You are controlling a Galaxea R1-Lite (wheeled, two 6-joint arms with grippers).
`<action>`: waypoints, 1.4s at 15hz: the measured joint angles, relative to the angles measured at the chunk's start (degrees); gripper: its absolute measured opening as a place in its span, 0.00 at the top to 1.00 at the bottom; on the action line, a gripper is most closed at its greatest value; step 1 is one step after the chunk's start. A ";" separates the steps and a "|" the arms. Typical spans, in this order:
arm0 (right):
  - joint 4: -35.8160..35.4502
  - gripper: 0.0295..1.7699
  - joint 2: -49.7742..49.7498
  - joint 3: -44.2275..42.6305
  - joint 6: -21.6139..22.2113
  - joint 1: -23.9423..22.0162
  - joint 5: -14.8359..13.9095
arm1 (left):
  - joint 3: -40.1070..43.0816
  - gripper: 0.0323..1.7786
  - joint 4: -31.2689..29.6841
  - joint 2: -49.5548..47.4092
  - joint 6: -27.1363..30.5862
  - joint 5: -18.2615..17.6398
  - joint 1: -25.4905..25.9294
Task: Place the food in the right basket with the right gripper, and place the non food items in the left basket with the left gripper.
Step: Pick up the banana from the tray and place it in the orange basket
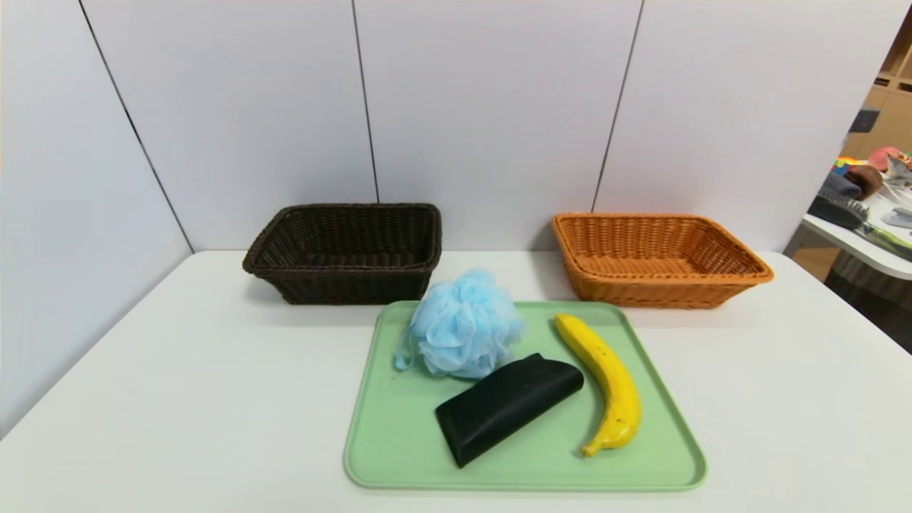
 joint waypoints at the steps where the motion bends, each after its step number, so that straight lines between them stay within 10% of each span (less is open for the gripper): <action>1: 0.00 0.03 0.00 0.00 -0.04 0.00 0.00 | 0.00 0.05 0.02 0.00 0.04 0.02 0.00; 21: 1.62 0.03 0.00 -3.44 -1.52 0.00 2.47 | -2.61 0.05 1.65 0.05 0.61 -1.07 -0.02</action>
